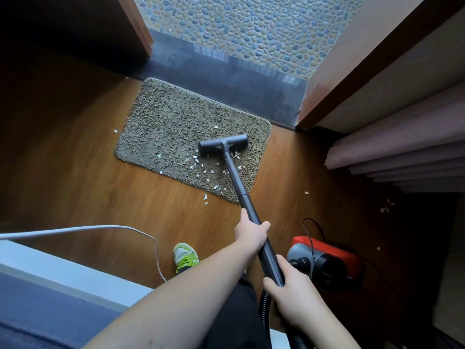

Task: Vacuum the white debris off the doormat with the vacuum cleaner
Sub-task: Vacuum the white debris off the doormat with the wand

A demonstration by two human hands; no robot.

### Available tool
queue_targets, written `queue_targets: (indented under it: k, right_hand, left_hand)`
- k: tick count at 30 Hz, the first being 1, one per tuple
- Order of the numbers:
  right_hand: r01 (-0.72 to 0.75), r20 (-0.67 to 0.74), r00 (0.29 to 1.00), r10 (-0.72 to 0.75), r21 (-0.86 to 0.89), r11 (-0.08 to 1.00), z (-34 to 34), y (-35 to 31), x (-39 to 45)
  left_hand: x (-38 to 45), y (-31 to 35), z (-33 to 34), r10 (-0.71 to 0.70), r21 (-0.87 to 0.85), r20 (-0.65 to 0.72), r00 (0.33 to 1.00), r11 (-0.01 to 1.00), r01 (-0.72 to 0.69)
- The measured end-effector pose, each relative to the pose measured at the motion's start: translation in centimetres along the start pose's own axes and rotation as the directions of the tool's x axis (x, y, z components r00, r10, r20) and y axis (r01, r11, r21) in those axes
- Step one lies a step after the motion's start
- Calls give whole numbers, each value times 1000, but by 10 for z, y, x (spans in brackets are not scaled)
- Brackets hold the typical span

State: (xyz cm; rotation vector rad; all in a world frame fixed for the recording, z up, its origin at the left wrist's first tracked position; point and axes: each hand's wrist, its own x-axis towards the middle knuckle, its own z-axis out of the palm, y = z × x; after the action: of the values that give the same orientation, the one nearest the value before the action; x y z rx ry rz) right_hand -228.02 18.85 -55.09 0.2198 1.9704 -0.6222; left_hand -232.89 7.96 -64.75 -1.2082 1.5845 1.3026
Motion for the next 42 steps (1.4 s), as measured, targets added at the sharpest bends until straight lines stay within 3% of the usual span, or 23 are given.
queue_targets:
  k: [9, 27, 42]
  right_hand:
    - [9, -14, 1000, -9, 1, 1000, -6, -22, 20]
    - [-87, 54, 995, 83, 72, 994, 4, 19, -35]
    - [-94, 80, 993, 90, 54, 994, 19, 22, -36]
  left_hand:
    - [10, 24, -16, 8, -84, -1, 1000, 996, -8]
    - [-26, -36, 19, -17, -22, 49, 999, 1000, 18]
    - [-24, -45, 13, -21, -16, 32, 999, 1000, 22]
